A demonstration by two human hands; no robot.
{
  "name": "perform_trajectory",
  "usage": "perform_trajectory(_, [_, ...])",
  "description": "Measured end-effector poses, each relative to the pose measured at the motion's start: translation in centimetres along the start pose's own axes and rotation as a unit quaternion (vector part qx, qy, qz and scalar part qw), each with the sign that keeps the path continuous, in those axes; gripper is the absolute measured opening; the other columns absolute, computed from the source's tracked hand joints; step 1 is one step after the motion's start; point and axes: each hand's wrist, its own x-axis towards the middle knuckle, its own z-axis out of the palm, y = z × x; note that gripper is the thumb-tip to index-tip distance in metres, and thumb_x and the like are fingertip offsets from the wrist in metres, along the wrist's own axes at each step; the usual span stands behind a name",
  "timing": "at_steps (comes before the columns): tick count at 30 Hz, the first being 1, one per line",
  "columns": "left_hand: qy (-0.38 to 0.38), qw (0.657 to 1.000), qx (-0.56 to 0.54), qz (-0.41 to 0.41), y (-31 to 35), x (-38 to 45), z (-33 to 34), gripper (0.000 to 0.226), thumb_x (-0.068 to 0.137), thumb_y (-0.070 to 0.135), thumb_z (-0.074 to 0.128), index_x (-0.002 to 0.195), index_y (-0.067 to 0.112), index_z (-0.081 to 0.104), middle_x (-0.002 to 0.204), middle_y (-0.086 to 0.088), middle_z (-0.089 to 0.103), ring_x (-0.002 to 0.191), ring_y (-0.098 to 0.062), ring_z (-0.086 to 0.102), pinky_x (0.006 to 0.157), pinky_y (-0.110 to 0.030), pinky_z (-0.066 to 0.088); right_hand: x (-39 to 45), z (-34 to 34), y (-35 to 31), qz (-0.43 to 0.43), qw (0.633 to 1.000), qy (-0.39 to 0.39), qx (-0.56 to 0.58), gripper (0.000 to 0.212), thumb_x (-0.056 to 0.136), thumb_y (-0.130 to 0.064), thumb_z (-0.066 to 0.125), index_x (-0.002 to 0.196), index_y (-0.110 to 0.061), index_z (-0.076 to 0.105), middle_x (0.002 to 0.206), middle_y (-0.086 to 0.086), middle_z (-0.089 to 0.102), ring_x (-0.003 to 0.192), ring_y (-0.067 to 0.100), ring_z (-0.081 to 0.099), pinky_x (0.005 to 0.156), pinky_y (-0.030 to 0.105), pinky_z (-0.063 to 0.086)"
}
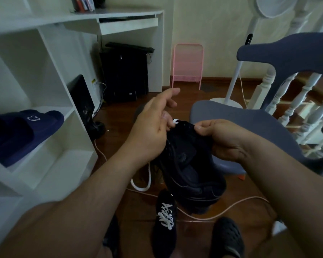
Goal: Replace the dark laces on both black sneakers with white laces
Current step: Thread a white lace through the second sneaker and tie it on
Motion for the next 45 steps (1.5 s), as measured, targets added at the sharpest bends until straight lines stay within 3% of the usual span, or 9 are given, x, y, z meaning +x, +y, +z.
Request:
perform_trajectory(6, [-0.040, 0.997, -0.022, -0.056, 0.3, 0.1, 0.7, 0.046, 0.106, -0.002, 0.040, 0.141, 0.026, 0.033, 0.110, 0.000, 0.049, 0.088, -0.009, 0.072, 0.085, -0.033, 0.060, 0.0, 0.3, 0.2, -0.016, 0.999, 0.020, -0.038, 0.022, 0.105, -0.005, 0.051, 0.095, -0.003, 0.071, 0.092, 0.015, 0.070, 0.085, 0.021, 0.068, 0.073, 0.029, 0.057])
perform_trajectory(10, [-0.039, 0.991, -0.056, -0.115, 0.3, -0.1, 0.7, 0.058, 0.098, 0.009, 0.071, 0.143, 0.033, 0.042, 0.095, 0.008, 0.073, 0.092, 0.000, 0.072, 0.092, -0.025, 0.056, 0.0, 0.3, 0.3, -0.016, 0.998, 0.019, -0.050, 0.023, 0.105, -0.006, 0.052, 0.094, -0.003, 0.072, 0.089, 0.014, 0.071, 0.085, 0.021, 0.067, 0.077, 0.030, 0.056])
perform_trajectory(12, [-0.039, 0.994, -0.017, -0.099, 0.4, -0.3, 0.7, 0.057, 0.091, 0.019, 0.081, 0.137, 0.039, 0.054, 0.092, 0.021, 0.076, 0.094, 0.009, 0.067, 0.088, -0.012, 0.046, -0.1, 0.3, 0.3, -0.015, 0.998, 0.014, -0.051, 0.023, 0.105, -0.006, 0.051, 0.094, -0.003, 0.071, 0.089, 0.014, 0.071, 0.084, 0.021, 0.068, 0.078, 0.031, 0.057])
perform_trajectory(16, [-0.022, 0.997, 0.002, -0.078, 0.1, -0.6, 1.3, 0.045, 0.090, 0.017, 0.082, 0.129, 0.037, 0.070, 0.094, 0.022, 0.075, 0.095, 0.014, 0.065, 0.082, 0.000, 0.041, -0.1, 0.5, 0.4, -0.017, 0.998, 0.009, -0.057, 0.021, 0.105, -0.005, 0.050, 0.101, 0.001, 0.070, 0.092, 0.015, 0.070, 0.087, 0.023, 0.068, 0.078, 0.030, 0.058])
perform_trajectory(21, [-0.008, 0.997, 0.066, -0.039, -0.1, -0.4, 1.3, 0.042, 0.094, 0.024, 0.078, 0.131, 0.040, 0.068, 0.111, 0.025, 0.068, 0.102, 0.007, 0.061, 0.088, -0.005, 0.044, -0.2, 0.5, 0.3, -0.012, 0.998, 0.022, -0.058, 0.022, 0.105, -0.004, 0.050, 0.113, 0.005, 0.068, 0.096, 0.018, 0.068, 0.090, 0.024, 0.066, 0.080, 0.030, 0.057])
perform_trajectory(28, [-0.003, 0.996, 0.088, -0.009, -0.3, -0.3, 1.2, 0.056, 0.089, 0.019, 0.083, 0.139, 0.035, 0.062, 0.092, 0.020, 0.069, 0.093, 0.008, 0.063, 0.082, -0.002, 0.043, 0.0, 0.7, 0.4, -0.023, 0.998, 0.025, -0.056, 0.027, 0.105, -0.003, 0.049, 0.121, 0.015, 0.063, 0.101, 0.022, 0.067, 0.095, 0.029, 0.063, 0.085, 0.034, 0.054])
perform_trajectory(34, [0.038, 0.996, 0.071, -0.024, 0.4, -0.4, 1.4, 0.059, 0.090, 0.023, 0.083, 0.141, 0.028, 0.054, 0.092, 0.018, 0.071, 0.091, 0.005, 0.067, 0.084, -0.009, 0.051, -0.6, 0.7, -0.1, -0.044, 0.997, 0.020, -0.060, 0.021, 0.105, -0.004, 0.051, 0.101, 0.003, 0.070, 0.086, 0.014, 0.070, 0.078, 0.018, 0.069, 0.067, 0.025, 0.057])
perform_trajectory(39, [0.030, 0.994, 0.104, -0.031, 0.7, -0.5, 1.7, 0.057, 0.088, 0.021, 0.084, 0.136, 0.025, 0.054, 0.079, 0.019, 0.067, 0.081, 0.016, 0.060, 0.077, 0.001, 0.041, -0.6, 1.1, 0.0, -0.088, 0.987, 0.046, -0.128, 0.021, 0.104, -0.005, 0.055, 0.107, 0.002, 0.075, 0.104, 0.022, 0.076, 0.102, 0.034, 0.074, 0.096, 0.042, 0.060])
perform_trajectory(45, [-0.016, 0.990, 0.136, -0.033, 0.9, -0.4, 1.9, 0.059, 0.090, 0.021, 0.081, 0.138, 0.028, 0.047, 0.074, 0.019, 0.064, 0.082, 0.010, 0.062, 0.071, -0.004, 0.044, -0.7, 1.1, 0.3, -0.135, 0.953, 0.082, -0.258, 0.020, 0.103, -0.009, 0.060, 0.109, -0.015, 0.078, 0.098, 0.006, 0.079, 0.097, 0.019, 0.075, 0.095, 0.041, 0.060])
